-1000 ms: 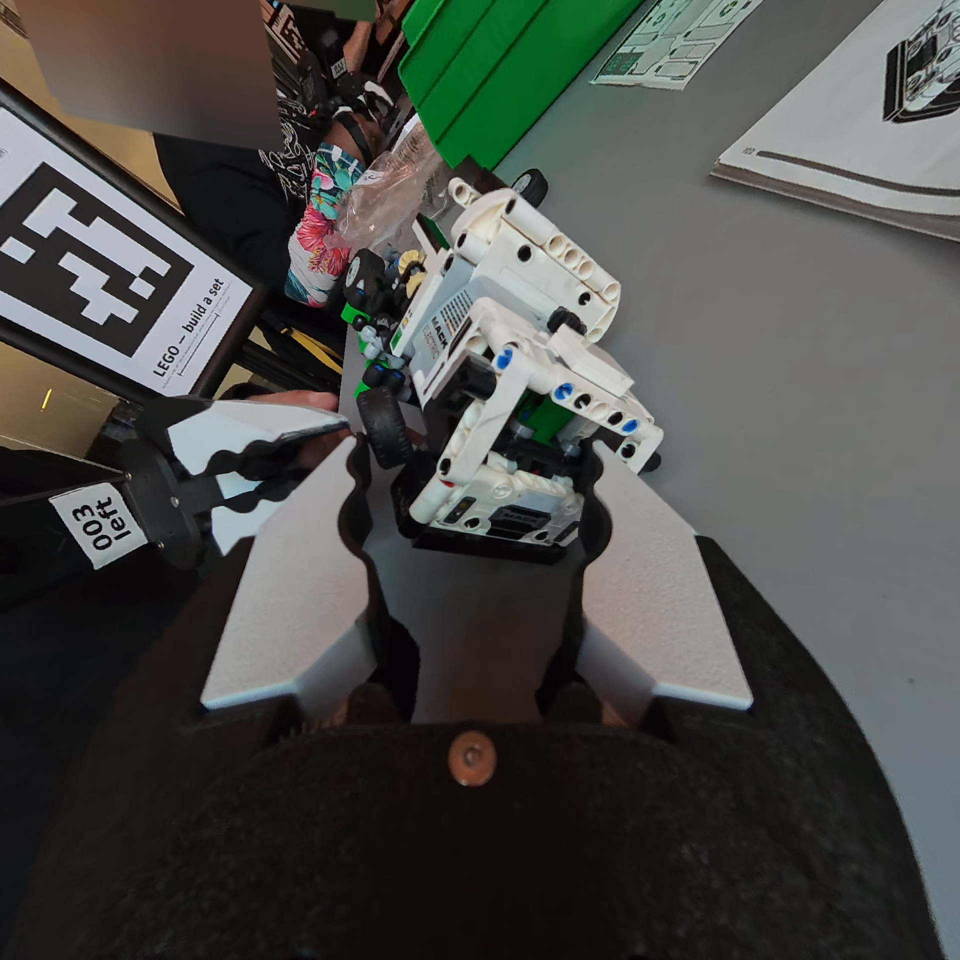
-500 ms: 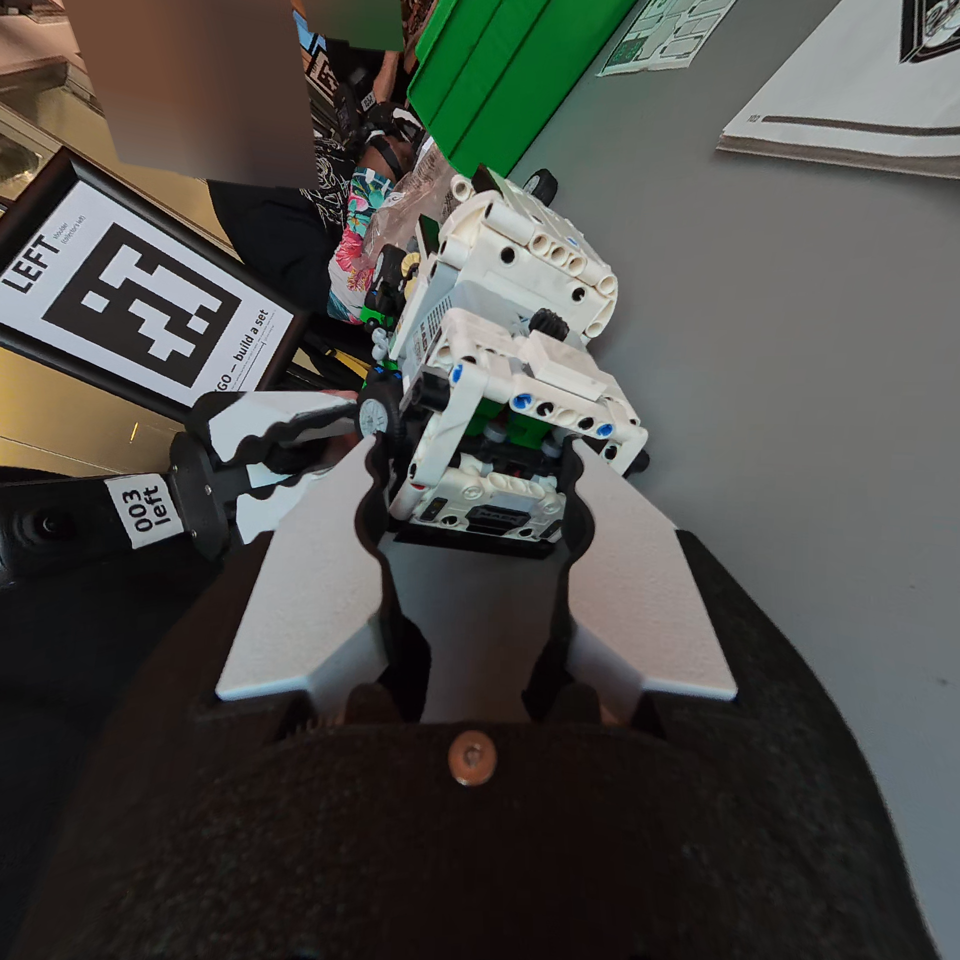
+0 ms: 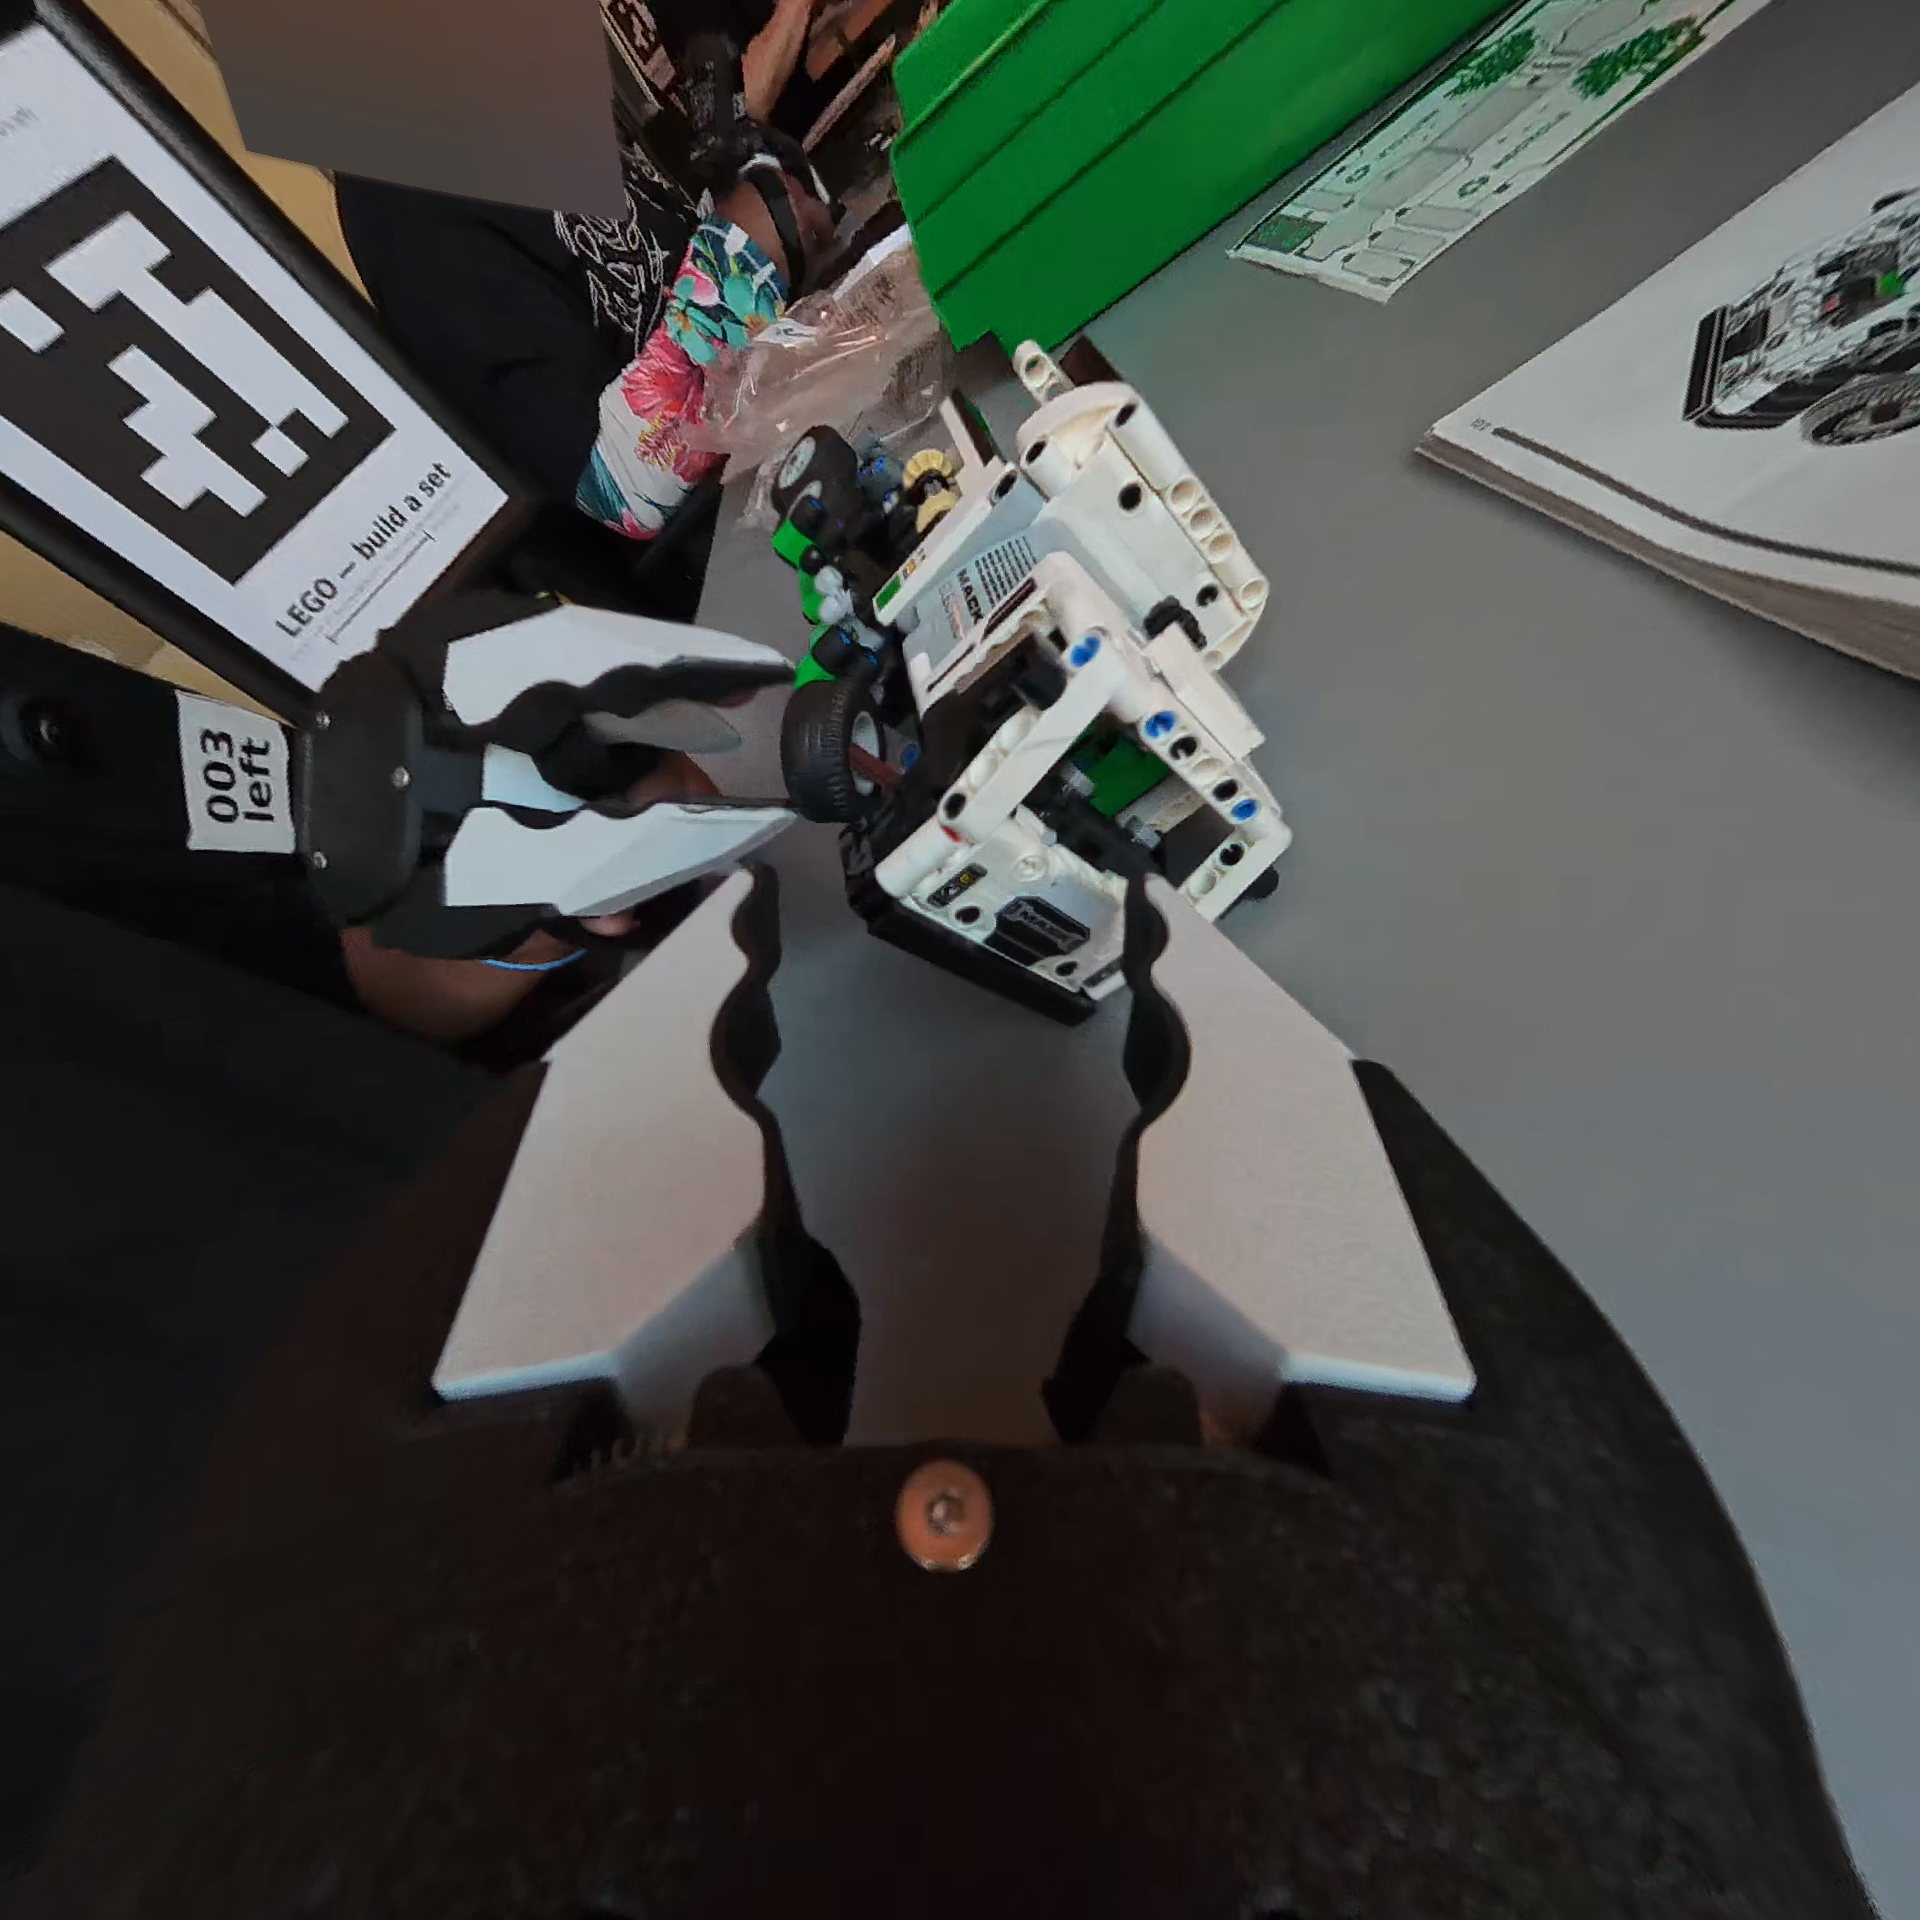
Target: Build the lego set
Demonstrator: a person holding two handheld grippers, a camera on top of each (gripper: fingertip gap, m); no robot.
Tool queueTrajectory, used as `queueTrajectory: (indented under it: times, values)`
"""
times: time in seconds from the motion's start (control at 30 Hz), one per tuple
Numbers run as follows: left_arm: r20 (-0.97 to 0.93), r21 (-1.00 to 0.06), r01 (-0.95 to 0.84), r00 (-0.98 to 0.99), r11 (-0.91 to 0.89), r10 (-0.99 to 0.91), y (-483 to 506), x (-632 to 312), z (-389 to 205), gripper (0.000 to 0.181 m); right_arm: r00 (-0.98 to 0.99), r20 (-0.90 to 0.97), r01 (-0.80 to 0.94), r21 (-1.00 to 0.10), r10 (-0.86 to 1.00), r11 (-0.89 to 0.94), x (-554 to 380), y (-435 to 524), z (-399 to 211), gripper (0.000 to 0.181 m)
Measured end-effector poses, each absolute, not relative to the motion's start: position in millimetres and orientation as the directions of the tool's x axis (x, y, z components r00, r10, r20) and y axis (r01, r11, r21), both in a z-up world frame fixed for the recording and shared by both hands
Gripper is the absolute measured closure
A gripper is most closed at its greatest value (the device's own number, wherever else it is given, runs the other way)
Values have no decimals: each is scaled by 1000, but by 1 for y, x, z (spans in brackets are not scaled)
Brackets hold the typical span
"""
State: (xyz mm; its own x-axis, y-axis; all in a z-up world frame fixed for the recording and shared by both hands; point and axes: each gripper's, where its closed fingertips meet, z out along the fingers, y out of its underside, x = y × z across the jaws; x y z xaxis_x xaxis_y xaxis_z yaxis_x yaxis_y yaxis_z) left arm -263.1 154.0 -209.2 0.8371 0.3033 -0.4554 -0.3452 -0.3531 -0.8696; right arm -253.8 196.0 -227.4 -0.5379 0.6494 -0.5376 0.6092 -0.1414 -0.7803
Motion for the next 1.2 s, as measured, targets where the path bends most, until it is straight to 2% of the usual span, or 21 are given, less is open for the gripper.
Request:
queueTrajectory:
  times: [0.13, 0.3, 0.57, 0.67, 0.7, 0.73, 0.8, 0.87, 1.1, 1.2]
  values:
    - [-502, -840, -385, 819, -383, 277, 158, -260, -215, 152, -554, -564, 589, -786, 612, -190, -252, 196, -223, 116]
    - [-571, -795, -429, 769, -429, 287, 161, -263, -218, 153, -566, -511, 586, -802, 647, -121, -252, 192, -233, 118]
    - [-585, -787, -440, 755, -434, 297, 165, -262, -216, 155, -585, -478, 541, -832, 655, -124, -252, 194, -222, 119]
    - [-595, -782, -453, 748, -429, 295, 164, -257, -209, 158, -599, -444, 508, -854, 666, -112, -251, 196, -215, 119]
    - [-604, -775, -460, 741, -433, 293, 164, -257, -207, 164, -606, -428, 493, -863, 671, -105, -250, 196, -211, 119]
    - [-620, -763, -476, 729, -437, 289, 164, -256, -205, 180, -613, -405, 473, -876, 678, -96, -249, 196, -206, 120]
    - [-661, -733, -517, 693, -442, 287, 166, -258, -199, 181, -620, -341, 432, -900, 707, -56, -249, 198, -200, 120]
    - [-673, -711, -507, 692, -487, 262, 167, -262, -204, 173, -614, -273, 396, -918, 740, -10, -250, 199, -197, 119]
    - [-555, -805, -412, 778, -426, 296, 141, -252, -196, 170, -589, -52, 340, -921, 806, 189, -244, 207, -208, 121]
    - [-452, -859, -303, 826, -412, 336, 120, -255, -205, 168, -543, 15, 355, -902, 840, 246, -241, 215, -216, 121]
